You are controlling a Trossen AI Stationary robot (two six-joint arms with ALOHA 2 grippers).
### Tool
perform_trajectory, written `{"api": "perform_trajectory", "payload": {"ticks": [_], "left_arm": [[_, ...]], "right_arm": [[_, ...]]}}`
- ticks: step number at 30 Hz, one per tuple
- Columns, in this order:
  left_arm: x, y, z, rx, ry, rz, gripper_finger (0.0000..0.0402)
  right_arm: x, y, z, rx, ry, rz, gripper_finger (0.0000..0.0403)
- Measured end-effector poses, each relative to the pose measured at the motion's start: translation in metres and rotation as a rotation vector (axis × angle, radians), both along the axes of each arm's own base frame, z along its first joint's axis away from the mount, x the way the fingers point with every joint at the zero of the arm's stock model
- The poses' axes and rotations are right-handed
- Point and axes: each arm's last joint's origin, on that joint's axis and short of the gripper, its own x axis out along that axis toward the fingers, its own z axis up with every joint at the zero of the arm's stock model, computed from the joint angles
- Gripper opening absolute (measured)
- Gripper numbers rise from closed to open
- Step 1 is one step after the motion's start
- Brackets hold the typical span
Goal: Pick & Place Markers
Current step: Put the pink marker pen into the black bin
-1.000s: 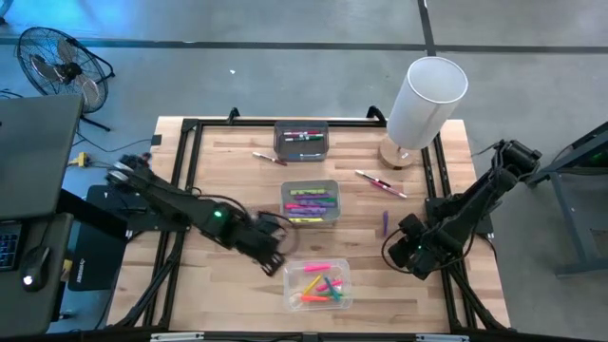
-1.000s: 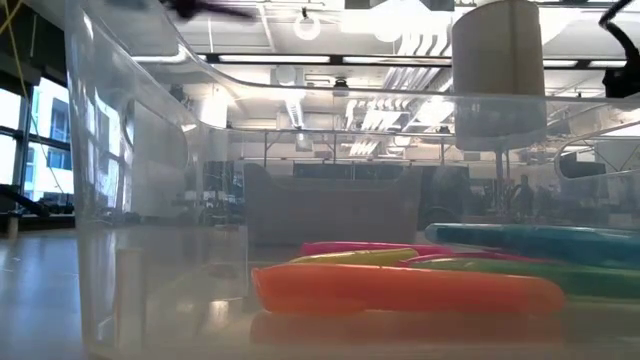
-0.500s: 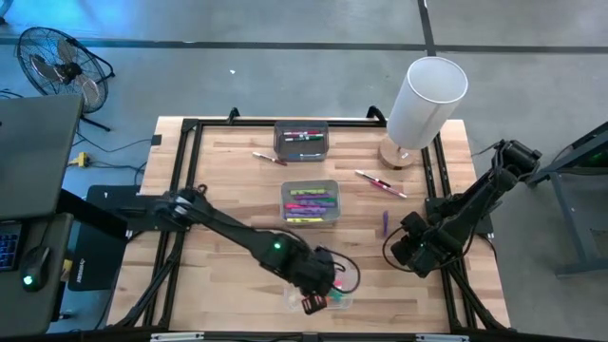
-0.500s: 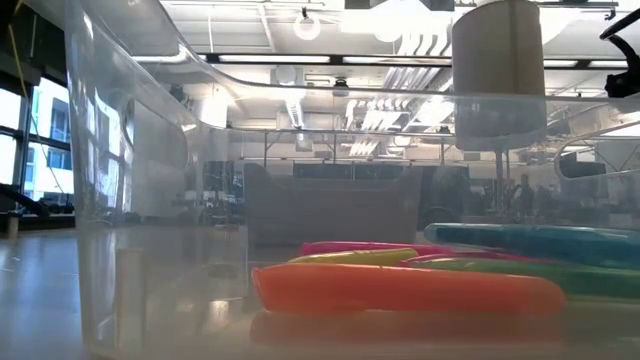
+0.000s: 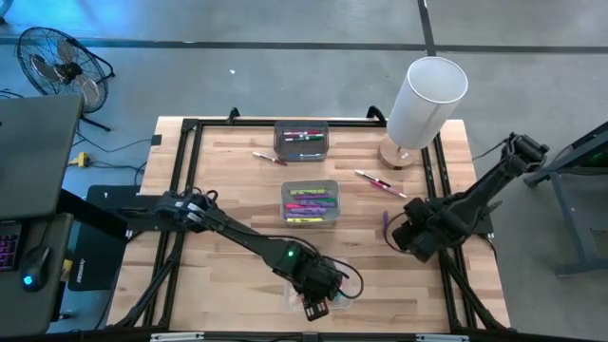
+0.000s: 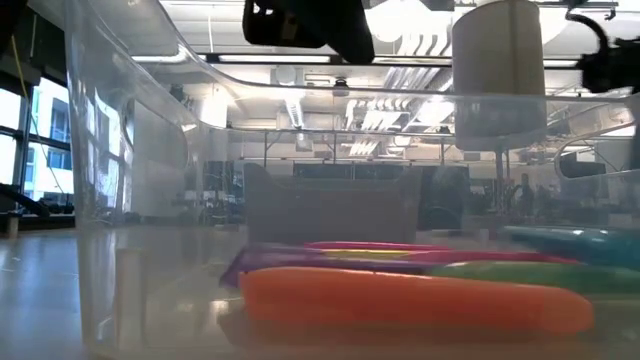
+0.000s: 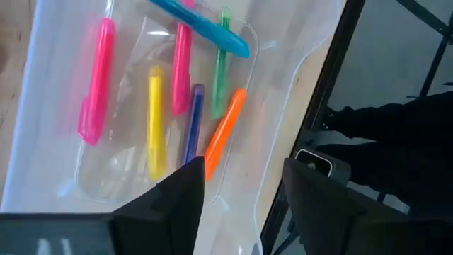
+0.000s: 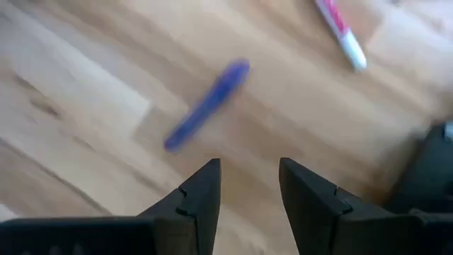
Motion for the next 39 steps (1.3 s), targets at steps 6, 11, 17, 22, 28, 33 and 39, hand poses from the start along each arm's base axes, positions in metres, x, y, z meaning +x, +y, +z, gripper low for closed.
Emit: {"api": "perform_trajectory", "payload": {"ticks": [6,11,17,22,28,33,39], "left_arm": [[-0.007,0.003,0.020,-0.042,-0.025,-0.003,0.0192],[-0.012,0.008,0.037,-0.051,-0.060,-0.005,0.0192],[-0.028,0.017,0.070,-0.041,-0.135,-0.069,0.0193],[-0.044,0.024,0.088,0.001,-0.141,-0.104,0.0193],[-0.063,0.036,0.098,0.112,-0.081,-0.076,0.0193],[-0.069,0.045,0.102,0.184,-0.069,-0.107,0.0193],[-0.078,0.056,0.100,0.272,0.010,-0.157,0.0193]], "right_arm": [[0.015,-0.030,0.006,-0.034,0.009,-0.027,0.0133],[0.025,-0.058,0.004,-0.039,0.098,-0.047,0.0133],[0.035,-0.090,-0.001,0.036,0.209,0.048,0.0133],[0.043,-0.114,-0.011,0.092,0.279,0.096,0.0133],[0.049,-0.138,-0.028,0.141,0.355,0.087,0.0133],[0.053,-0.151,-0.040,0.181,0.399,0.099,0.0133],[0.057,-0.161,-0.054,0.214,0.431,0.086,0.0133]]}}
